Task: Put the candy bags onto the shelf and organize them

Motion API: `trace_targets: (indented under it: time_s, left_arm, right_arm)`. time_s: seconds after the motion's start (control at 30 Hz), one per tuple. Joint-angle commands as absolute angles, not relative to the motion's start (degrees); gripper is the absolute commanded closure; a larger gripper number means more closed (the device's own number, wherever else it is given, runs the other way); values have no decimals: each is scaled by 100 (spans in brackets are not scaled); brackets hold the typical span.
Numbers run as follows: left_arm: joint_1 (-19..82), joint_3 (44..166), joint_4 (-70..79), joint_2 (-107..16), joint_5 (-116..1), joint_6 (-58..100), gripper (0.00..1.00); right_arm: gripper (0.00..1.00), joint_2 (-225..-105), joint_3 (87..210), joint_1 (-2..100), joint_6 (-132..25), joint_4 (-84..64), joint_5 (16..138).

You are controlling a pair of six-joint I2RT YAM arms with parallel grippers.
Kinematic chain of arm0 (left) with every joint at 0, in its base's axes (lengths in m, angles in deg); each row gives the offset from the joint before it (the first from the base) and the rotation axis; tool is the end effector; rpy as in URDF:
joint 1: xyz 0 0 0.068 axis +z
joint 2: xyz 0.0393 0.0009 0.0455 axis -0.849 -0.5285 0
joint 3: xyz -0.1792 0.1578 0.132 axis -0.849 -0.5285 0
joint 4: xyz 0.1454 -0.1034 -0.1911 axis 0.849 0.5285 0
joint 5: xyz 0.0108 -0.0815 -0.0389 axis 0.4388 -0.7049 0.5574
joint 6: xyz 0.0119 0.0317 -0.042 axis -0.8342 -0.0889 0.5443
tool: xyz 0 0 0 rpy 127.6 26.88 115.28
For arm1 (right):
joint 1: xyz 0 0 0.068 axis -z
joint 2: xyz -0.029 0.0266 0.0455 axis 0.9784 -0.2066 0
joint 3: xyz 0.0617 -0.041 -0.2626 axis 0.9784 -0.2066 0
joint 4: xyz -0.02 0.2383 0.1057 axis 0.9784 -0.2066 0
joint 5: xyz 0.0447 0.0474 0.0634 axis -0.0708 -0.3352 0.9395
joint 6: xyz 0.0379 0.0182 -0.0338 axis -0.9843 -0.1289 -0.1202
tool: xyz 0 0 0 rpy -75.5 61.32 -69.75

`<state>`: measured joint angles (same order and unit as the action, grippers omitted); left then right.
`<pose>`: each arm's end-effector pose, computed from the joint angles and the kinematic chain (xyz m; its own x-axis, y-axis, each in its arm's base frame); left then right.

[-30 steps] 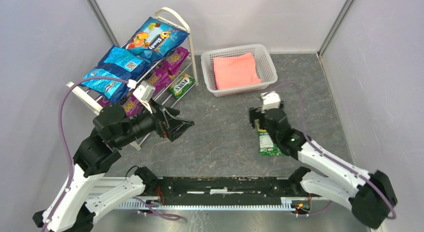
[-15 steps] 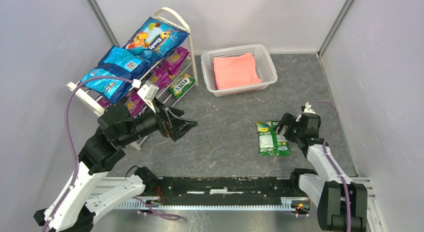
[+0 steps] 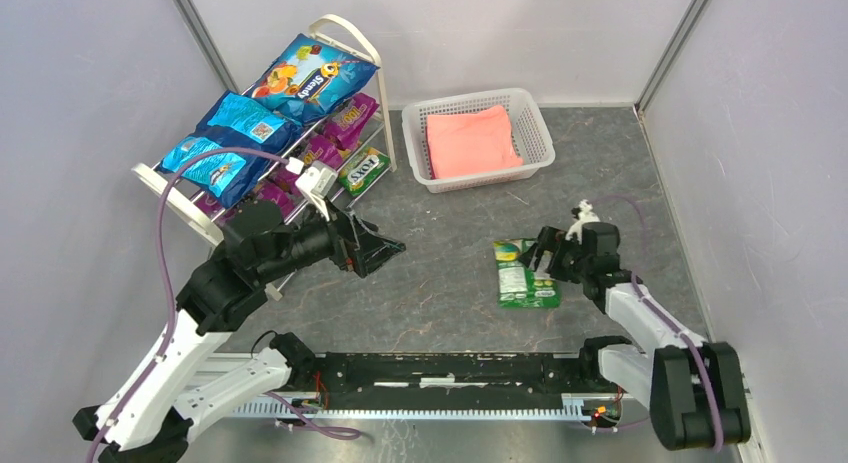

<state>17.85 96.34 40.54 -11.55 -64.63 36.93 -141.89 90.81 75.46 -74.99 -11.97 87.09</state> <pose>0.0958 -0.0937 0.4129 -0.5240 -0.1471 -0.8389 0.6538 0.5618 -0.5068 0.1838 0.0191 0.1516 -0.7256 0.4181 -0.5465 0.0891 0.8446 0.5279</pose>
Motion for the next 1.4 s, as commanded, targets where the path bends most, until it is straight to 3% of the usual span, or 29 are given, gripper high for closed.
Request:
trace_targets:
  time_s: [0.0, 0.17, 0.37, 0.6, 0.97, 1.37]
  left_arm:
    - [1776, 9518, 3802, -1241, -6591, 3940, 0]
    - [1781, 9212, 3733, -1276, -6498, 4058, 0]
    - [1777, 8783, 3819, -1429, -6512, 4154, 0]
    - [1781, 7783, 3695, -1607, -6222, 4385, 2]
    - [1784, 5389, 1773, -1677, -6092, 5803, 22]
    - [1799, 4652, 87, -2852, -5603, 6326, 40]
  right_arm:
    - [3, -14731, 9494, 6434, -7910, -433, 8759]
    - [3, -15973, 10375, 4813, -8228, 442, 8572]
    - [4, -17542, 12154, 3840, -7807, -54, 8678]
    - [3, -17523, 12212, 3811, -7486, -366, 8297]
    - [2, -17007, 11488, 4146, -7297, -466, 8114]
    - [2, -17246, 11282, 4144, -7592, 50, 8618]
